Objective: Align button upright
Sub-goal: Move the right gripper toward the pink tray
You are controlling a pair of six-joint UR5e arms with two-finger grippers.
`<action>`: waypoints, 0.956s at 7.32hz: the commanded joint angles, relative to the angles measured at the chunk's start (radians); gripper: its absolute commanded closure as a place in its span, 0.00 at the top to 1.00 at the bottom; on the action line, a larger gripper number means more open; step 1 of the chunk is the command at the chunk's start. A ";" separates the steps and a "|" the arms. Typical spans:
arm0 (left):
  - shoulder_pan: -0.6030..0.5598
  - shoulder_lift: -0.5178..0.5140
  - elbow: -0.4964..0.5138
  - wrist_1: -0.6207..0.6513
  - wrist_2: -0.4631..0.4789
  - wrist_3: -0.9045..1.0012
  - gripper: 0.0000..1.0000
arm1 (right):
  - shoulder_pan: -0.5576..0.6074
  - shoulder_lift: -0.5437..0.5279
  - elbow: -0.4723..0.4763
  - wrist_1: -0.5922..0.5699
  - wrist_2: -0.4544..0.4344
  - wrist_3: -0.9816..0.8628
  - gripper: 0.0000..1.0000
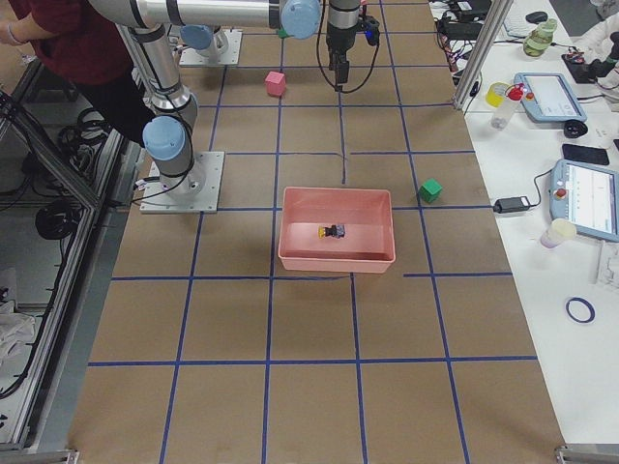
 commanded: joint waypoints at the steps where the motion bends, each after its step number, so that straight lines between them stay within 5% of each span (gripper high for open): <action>1: 0.000 0.006 -0.009 0.002 0.000 0.000 1.00 | 0.000 0.000 0.005 -0.004 -0.001 0.000 1.00; 7: 0.000 0.024 -0.038 0.000 0.000 0.000 1.00 | 0.000 0.003 0.002 -0.003 -0.004 0.000 1.00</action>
